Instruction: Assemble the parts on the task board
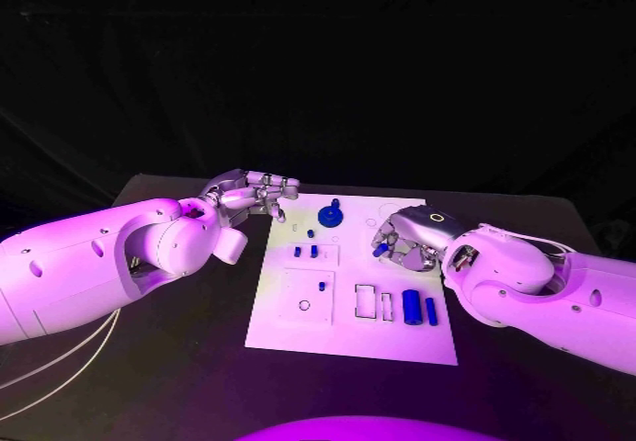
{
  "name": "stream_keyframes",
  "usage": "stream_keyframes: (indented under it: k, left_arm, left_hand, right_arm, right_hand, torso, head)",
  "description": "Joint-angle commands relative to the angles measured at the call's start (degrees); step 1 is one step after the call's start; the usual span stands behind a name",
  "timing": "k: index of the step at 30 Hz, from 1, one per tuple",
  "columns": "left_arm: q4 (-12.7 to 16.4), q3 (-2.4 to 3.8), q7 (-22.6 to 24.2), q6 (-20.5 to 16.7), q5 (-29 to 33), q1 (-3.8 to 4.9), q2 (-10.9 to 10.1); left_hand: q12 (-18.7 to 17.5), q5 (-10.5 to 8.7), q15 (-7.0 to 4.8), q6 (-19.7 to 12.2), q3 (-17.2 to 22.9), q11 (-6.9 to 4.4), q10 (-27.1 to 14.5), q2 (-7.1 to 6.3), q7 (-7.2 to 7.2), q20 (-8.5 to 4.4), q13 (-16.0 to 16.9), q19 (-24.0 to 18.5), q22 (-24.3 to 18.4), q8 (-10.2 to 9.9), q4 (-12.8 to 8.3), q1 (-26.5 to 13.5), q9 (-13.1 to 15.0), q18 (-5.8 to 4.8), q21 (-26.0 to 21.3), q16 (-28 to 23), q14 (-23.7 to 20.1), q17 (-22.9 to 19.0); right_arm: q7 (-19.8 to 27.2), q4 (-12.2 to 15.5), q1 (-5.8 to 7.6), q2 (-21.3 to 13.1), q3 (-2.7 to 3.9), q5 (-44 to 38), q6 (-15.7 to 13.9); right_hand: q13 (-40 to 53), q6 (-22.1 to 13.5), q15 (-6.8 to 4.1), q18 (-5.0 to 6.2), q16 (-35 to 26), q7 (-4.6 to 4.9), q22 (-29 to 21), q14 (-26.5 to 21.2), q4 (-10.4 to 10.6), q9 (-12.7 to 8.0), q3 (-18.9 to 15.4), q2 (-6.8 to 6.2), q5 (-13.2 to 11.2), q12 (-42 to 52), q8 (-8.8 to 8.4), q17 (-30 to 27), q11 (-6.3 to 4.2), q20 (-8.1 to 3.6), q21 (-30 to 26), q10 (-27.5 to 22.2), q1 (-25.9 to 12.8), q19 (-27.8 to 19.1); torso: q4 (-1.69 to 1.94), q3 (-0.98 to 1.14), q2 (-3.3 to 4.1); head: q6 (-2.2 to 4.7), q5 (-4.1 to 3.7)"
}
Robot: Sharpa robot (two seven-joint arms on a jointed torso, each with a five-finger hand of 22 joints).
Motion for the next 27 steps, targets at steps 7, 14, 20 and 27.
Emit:
stream_keyframes:
  k: [7, 14, 20, 27]
  left_arm:
    - [-0.05, 0.02, 0.74, 0.52, -0.09, 0.06, 0.34]
    - [-0.06, 0.00, 0.67, 0.67, -0.09, 0.06, 0.45]
    - [-0.11, -0.03, 0.64, 0.82, -0.09, 0.06, 0.76]
    - [-0.12, -0.06, 0.58, 0.92, -0.09, 0.06, 0.98]
  left_hand:
    - [0.30, -0.21, 0.27, -0.45, -0.26, -0.08, -0.42, 0.53, 0.04, 0.20, -0.03, 0.21, -0.09, 0.31, -0.16, 0.12, -0.06, 0.84, -0.32, 0.40, 0.06, -0.11]
    - [0.30, -0.21, 0.27, -0.45, -0.26, -0.08, -0.42, 0.53, 0.04, 0.20, -0.03, 0.21, -0.09, 0.31, -0.16, 0.12, -0.06, 0.84, -0.32, 0.40, 0.06, -0.11]
    - [0.30, -0.21, 0.27, -0.45, -0.26, -0.08, -0.42, 0.53, 0.04, 0.20, -0.03, 0.21, -0.09, 0.31, -0.16, 0.12, -0.06, 0.84, -0.32, 0.40, 0.06, -0.11]
    - [0.30, -0.21, 0.27, -0.45, -0.26, -0.08, -0.42, 0.53, 0.04, 0.20, -0.03, 0.21, -0.09, 0.31, -0.16, 0.12, -0.06, 0.84, -0.32, 0.40, 0.06, -0.11]
  right_arm:
    - [-0.13, 5.15, 0.40, 0.71, 0.15, -0.17, -3.11]
    - [0.88, 6.46, -0.83, 4.48, -0.03, 1.53, -2.55]
    - [2.23, 4.56, -3.34, 9.19, -0.34, 2.55, -2.14]
    - [3.27, 1.84, -5.34, 12.27, -0.66, 3.07, -1.97]
  right_hand:
    - [-0.03, 1.15, -0.18, -0.57, 0.19, 1.07, 10.33, 2.00, -0.19, 1.92, 0.59, -0.60, 0.14, -0.57, 0.48, -0.04, 0.10, 0.01, 0.22, 0.55, -0.68, 0.59]
    - [-0.01, 1.20, -0.08, -0.53, 0.10, 1.18, 10.29, 1.97, -0.27, 1.99, 0.75, -0.73, 0.24, -0.80, 0.46, -0.18, 0.19, 0.07, -0.02, 0.73, -1.03, 0.49]
    - [-0.01, 1.18, -0.04, -0.46, 0.03, 1.24, 10.20, 1.95, -0.33, 2.02, 0.84, -0.77, 0.32, -0.95, 0.42, -0.30, 0.23, 0.10, -0.35, 0.78, -1.18, 0.37]
    - [-0.01, 1.15, -0.01, -0.44, 0.02, 1.30, 10.18, 1.95, -0.40, 2.03, 0.93, -0.78, 0.39, -1.06, 0.39, -0.31, 0.27, 0.12, -0.44, 0.81, -1.27, 0.33]
  torso:
    - [0.14, -0.02, 0.03]
    - [0.14, -0.10, 0.05]
    - [0.08, -0.07, 0.04]
    - [0.11, -0.06, 0.12]
  head:
    - [-0.10, 0.33]
    - [-0.48, 0.95]
    - [-0.62, 1.35]
    - [-0.80, 1.71]
